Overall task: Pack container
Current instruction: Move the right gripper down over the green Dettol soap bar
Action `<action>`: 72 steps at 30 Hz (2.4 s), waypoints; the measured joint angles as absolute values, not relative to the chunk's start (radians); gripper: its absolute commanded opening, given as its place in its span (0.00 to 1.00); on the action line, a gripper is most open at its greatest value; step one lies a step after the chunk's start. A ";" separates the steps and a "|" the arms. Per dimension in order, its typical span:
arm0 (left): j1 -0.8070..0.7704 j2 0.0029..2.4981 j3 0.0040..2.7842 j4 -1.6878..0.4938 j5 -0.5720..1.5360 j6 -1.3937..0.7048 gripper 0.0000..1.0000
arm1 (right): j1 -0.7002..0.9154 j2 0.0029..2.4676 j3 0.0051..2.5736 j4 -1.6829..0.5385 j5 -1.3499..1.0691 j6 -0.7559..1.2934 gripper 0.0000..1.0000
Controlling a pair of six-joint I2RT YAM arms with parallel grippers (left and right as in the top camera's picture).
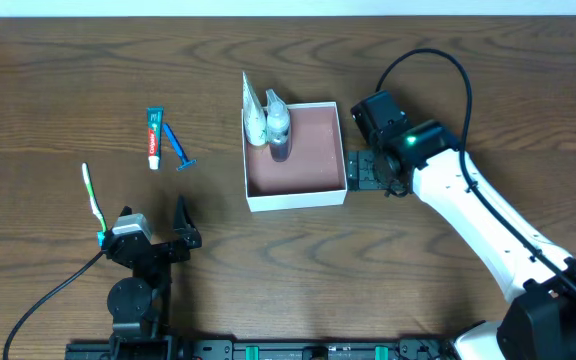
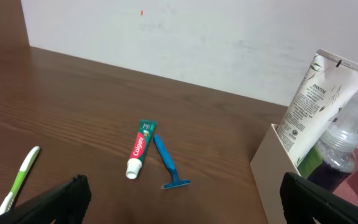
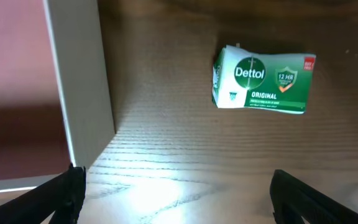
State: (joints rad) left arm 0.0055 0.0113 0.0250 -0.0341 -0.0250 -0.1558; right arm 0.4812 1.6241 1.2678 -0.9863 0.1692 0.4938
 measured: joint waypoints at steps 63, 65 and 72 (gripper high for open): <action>0.006 0.011 0.025 -0.034 -0.025 -0.156 0.98 | 0.482 1.662 1.188 -0.865 0.119 0.493 0.90; 0.006 0.011 0.025 -0.034 -0.025 -0.156 0.98 | 0.482 1.662 1.188 -0.859 0.112 0.493 0.89; 0.006 0.011 0.025 -0.034 -0.025 -0.156 0.98 | 0.488 1.662 1.188 -0.850 0.105 0.493 0.89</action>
State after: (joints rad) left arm 0.0055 0.0113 0.0250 -0.0341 -0.0250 -0.1558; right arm 0.4877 1.6623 1.1881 -0.8505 0.1051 0.4934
